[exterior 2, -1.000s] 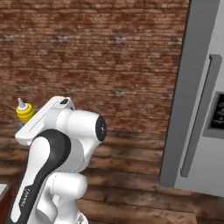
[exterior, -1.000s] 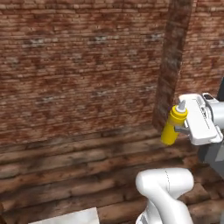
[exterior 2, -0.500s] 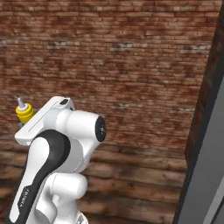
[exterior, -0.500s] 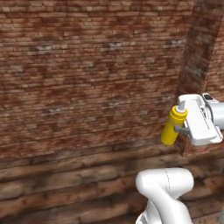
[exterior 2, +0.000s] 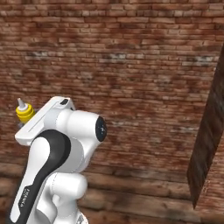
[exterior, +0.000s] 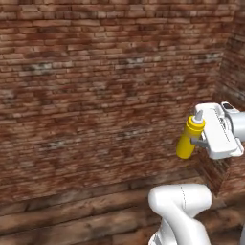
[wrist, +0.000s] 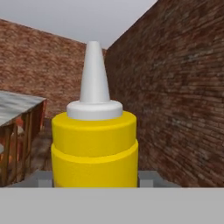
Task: Place the ketchup and mustard from the counter to the top shelf of the fridge. If the existing items in the fridge are on the top shelf, move them to other shelves.
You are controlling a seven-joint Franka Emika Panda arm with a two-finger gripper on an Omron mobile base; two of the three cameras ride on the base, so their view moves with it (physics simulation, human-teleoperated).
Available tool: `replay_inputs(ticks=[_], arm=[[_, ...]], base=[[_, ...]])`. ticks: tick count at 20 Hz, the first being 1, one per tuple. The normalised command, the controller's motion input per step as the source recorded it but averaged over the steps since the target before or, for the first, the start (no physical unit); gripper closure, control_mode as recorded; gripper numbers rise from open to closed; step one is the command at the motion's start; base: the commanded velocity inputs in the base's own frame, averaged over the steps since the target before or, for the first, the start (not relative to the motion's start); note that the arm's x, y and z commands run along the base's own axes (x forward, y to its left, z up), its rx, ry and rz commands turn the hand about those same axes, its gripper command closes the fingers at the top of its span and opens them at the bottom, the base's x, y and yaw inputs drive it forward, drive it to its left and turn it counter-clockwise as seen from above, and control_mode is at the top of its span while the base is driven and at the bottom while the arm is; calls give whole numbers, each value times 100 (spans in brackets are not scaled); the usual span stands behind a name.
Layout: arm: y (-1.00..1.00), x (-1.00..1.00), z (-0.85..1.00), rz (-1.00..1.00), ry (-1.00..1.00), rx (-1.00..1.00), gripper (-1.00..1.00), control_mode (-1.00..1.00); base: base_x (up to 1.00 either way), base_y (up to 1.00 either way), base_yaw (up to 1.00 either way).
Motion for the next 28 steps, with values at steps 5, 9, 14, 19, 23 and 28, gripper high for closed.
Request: replay_inputs(ticks=[5,9,14,19,23,28], arm=[[0,0,0,0,0,0,100,100],[0,0,0,0,0,0,100,100],[0,0,0,0,0,0,100,100],[0,0,0,0,0,0,100,100],[0,0,0,0,0,0,100,100],[0,0,0,0,0,0,100,100]], base=[[95,0,-41],[60,7,-73],[55,27,-77],[57,41,-78],[63,52,-78],[69,49,-75]])
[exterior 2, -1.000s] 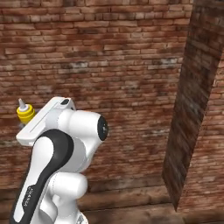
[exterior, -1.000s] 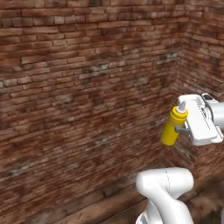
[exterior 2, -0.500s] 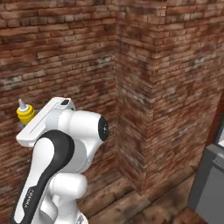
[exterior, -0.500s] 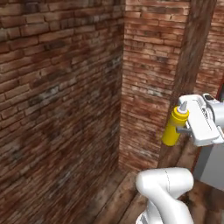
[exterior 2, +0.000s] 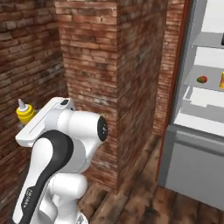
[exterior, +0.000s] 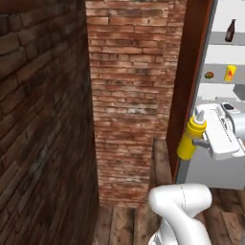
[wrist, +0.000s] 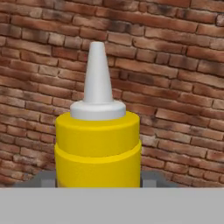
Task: Place the ketchup and mustard from the counter to the top shelf of the fridge. If the existing items in the fridge are on the top shelf, move them to other shelves.
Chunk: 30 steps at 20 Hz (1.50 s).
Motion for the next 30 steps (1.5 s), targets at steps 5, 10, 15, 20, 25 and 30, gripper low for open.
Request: replay_inputs(ticks=[5,10,15,20,25,30], arm=[[0,0,0,0,0,0,100,100],[0,0,0,0,0,0,100,100],[0,0,0,0,0,0,100,100],[0,0,0,0,0,0,100,100],[0,0,0,0,0,0,100,100],[0,0,0,0,0,0,100,100]], base=[[94,0,-59],[97,-50,-38],[29,-94,-9],[34,-81,-1],[73,-23,-4],[61,-1,-5]])
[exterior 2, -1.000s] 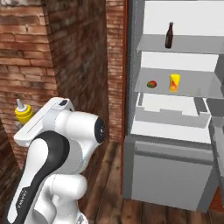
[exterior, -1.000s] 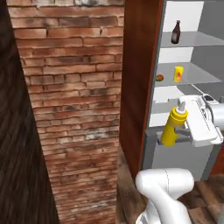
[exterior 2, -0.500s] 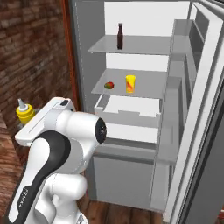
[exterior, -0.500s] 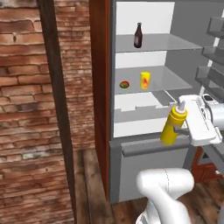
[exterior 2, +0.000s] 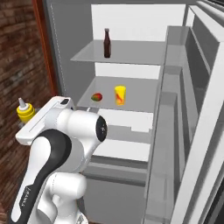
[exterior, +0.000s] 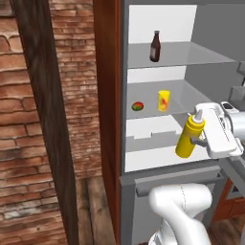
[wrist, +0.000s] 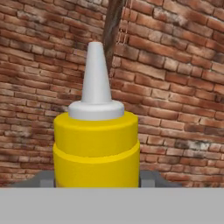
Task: Place the ketchup and mustard from the counter to the top shelf of the fridge. If the existing items in the fridge are on the top shelf, move them to other shelves.
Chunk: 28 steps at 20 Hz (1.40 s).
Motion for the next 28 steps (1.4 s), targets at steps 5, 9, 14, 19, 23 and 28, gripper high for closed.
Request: replay_inputs(ticks=[5,9,14,19,23,28], arm=[[0,0,0,0,0,0,100,100],[0,10,9,-4,0,0,100,-100],[-18,36,56,-28,0,0,100,-100],[-57,23,76,-43,0,6,100,-100],[-75,17,68,-46,0,13,100,-100],[-71,39,44,-46,0,10,100,-100]], base=[[48,-6,-2],[33,-1,-4],[0,0,0],[0,0,0],[0,0,0],[0,0,0]])
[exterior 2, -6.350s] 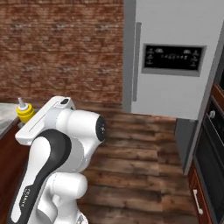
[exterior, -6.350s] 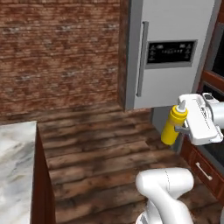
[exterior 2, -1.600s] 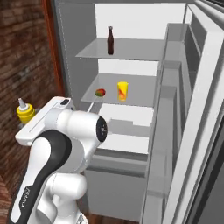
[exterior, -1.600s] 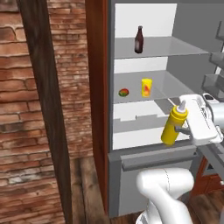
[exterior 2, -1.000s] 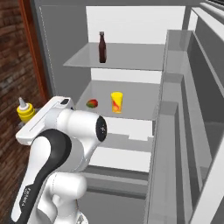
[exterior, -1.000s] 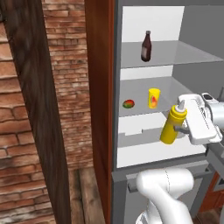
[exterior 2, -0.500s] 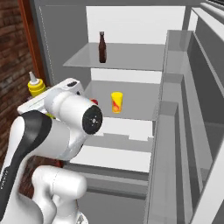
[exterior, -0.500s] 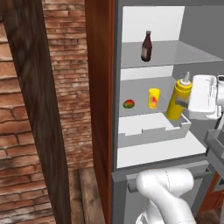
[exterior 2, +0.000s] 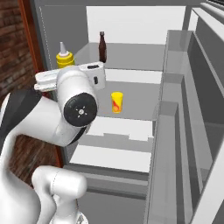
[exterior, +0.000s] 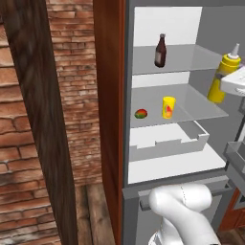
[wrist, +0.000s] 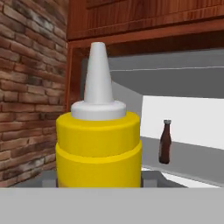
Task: Place the ketchup and mustard from the counter to the top shelf of the fridge. If the existing items in the fridge are on the top shelf, move them to other shelves.
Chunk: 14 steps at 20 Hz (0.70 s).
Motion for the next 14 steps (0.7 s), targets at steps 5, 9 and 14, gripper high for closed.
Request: replay_inputs(ticks=[5,9,14], arm=[[-49,62,20,-37,1,7,100,-100],[-33,66,0,-10,7,1,100,-100],[-33,78,0,-3,11,0,100,-100]], base=[[0,0,0],[0,0,0],[0,0,0]])
